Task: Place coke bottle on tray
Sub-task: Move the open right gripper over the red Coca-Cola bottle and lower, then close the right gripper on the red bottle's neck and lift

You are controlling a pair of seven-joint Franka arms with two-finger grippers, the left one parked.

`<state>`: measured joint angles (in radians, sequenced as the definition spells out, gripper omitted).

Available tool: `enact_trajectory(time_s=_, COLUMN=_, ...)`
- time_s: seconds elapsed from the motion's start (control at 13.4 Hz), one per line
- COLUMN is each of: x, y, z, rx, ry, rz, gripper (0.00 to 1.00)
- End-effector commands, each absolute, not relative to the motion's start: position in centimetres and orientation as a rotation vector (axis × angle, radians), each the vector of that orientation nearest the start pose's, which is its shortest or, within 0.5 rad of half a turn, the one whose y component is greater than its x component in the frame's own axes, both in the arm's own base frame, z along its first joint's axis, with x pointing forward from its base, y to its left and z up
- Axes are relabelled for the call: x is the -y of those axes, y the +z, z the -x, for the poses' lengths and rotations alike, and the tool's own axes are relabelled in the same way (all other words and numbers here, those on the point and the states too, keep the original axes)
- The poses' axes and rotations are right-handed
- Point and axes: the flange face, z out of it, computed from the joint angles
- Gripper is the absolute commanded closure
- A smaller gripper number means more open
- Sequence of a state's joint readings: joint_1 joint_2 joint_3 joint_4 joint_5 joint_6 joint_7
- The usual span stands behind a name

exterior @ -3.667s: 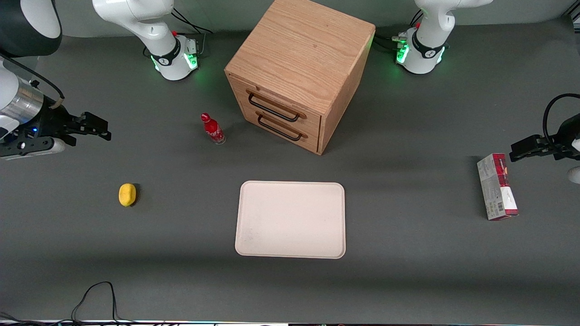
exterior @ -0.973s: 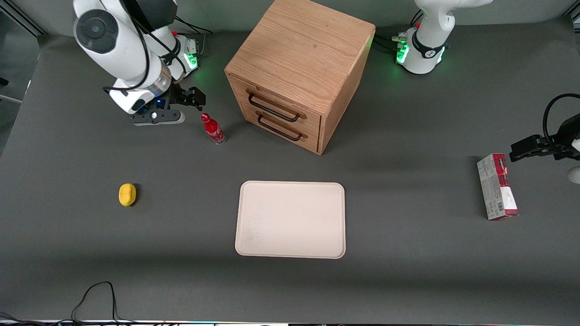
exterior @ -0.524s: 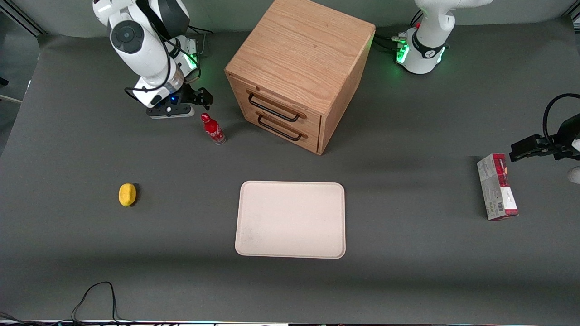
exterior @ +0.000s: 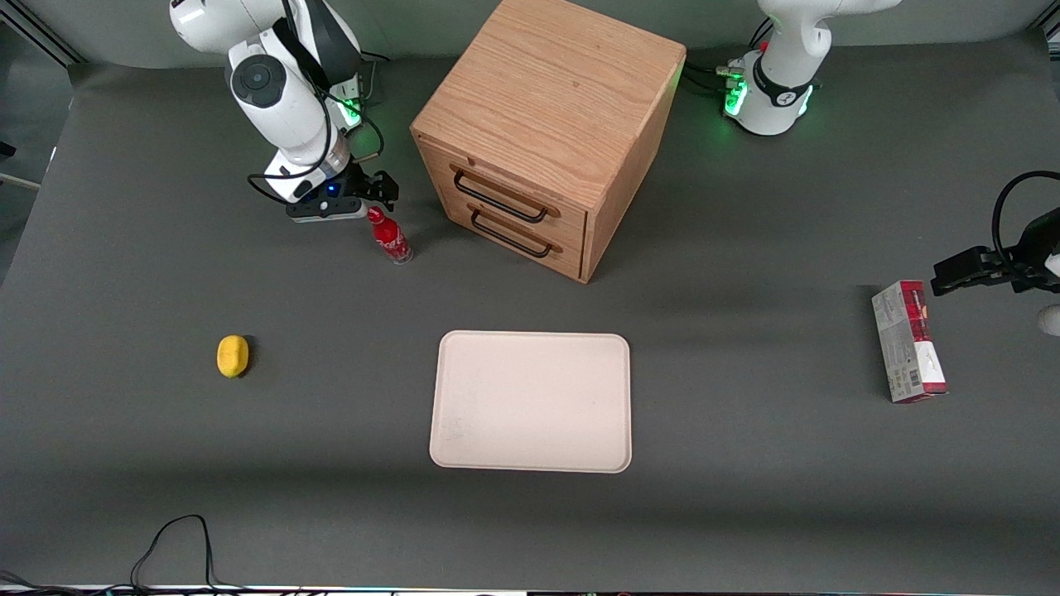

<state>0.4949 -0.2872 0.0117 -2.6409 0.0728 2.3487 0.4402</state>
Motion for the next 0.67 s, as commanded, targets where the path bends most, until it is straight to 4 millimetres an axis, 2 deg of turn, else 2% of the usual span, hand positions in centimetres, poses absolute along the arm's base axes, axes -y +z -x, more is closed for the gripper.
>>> enact_trajectory(time_s=0.0, x=-20.95, y=33.46, z=-35.43, rx=-0.007, ry=0.027, rz=3.081, gripper=0.00)
enact_trajectory(time_s=0.3, x=-21.18, y=32.76, z=-35.62, rx=-0.016, ry=0.020, rz=3.080, gripper=0.00)
enact_trajectory(time_s=0.37, x=-21.18, y=32.76, z=-35.63, rx=-0.016, ry=0.020, rz=3.080, gripper=0.06)
enact_trajectory(time_s=0.45, x=-21.18, y=32.76, z=-35.63, rx=-0.016, ry=0.020, rz=3.080, gripper=0.34)
enact_trajectory(time_s=0.52, x=-21.18, y=32.74, z=-35.61, rx=-0.016, ry=0.022, rz=3.081, gripper=0.77)
enact_trajectory(time_s=0.6, x=-21.18, y=32.74, z=-35.61, rx=-0.016, ry=0.022, rz=3.081, gripper=1.00)
